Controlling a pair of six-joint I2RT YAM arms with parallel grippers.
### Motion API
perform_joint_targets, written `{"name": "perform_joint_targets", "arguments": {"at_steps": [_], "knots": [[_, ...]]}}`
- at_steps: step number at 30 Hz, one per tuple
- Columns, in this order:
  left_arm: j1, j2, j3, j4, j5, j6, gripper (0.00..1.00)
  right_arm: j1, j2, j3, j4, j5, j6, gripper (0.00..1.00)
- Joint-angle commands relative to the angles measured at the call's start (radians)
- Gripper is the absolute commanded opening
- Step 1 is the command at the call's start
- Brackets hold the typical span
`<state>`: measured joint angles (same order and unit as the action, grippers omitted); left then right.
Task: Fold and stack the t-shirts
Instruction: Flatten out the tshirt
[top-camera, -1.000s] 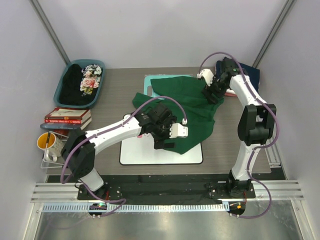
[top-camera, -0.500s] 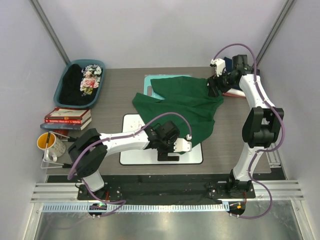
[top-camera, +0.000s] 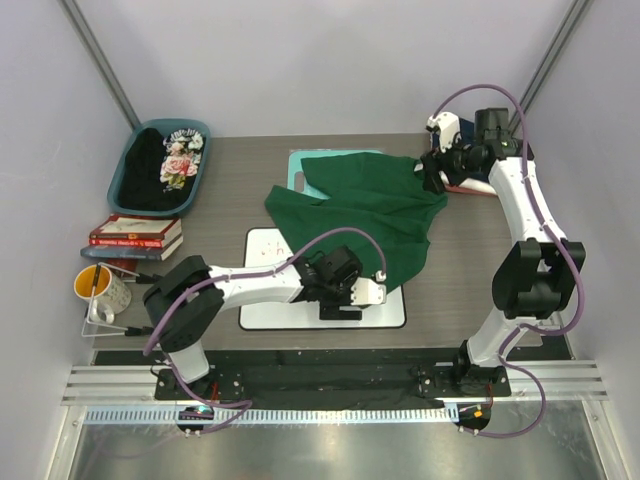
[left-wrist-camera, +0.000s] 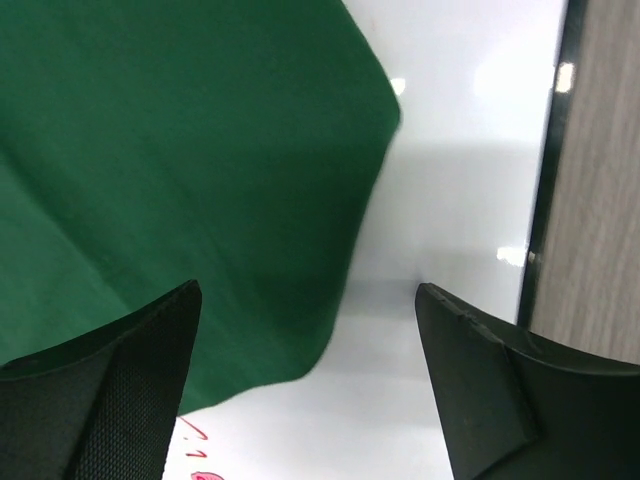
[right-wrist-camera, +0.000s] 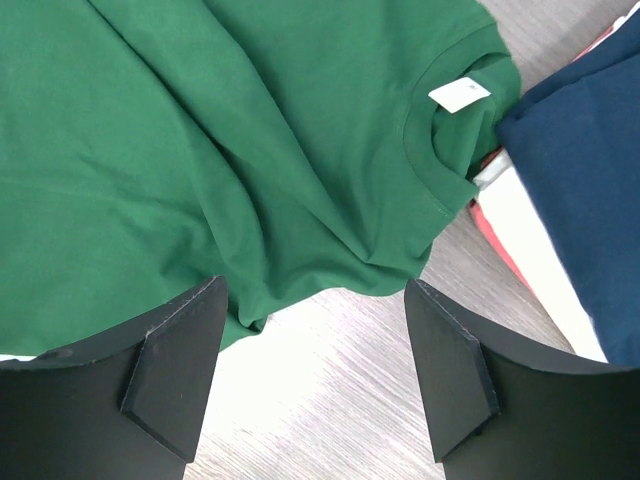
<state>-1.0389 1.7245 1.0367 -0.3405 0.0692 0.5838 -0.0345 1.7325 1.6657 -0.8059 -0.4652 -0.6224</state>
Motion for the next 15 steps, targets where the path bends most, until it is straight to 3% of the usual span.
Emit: {"name": "perform_joint_targets", "arguments": {"at_steps": [1,6,7,8,15], "knots": [[-0.004,0.069,0.049,0.038,-0.049,0.013,0.75,-0.001,-0.045,-0.023,0.033,0.01,-0.003,0.77],[-0.004,0.116,0.083,0.032,-0.023,-0.001,0.3,-0.001,-0.045,-0.046,0.042,0.033,-0.019,0.77],[-0.004,0.121,0.092,0.023,-0.022,-0.002,0.11,-0.001,-0.045,-0.049,0.043,0.04,-0.023,0.76],[-0.004,0.125,0.097,0.014,-0.02,0.007,0.0,-0.001,-0.048,-0.053,0.043,0.043,-0.03,0.76],[0.025,0.04,0.118,-0.133,-0.121,0.102,0.0,-0.001,-0.059,-0.118,0.054,0.062,-0.074,0.76]]}}
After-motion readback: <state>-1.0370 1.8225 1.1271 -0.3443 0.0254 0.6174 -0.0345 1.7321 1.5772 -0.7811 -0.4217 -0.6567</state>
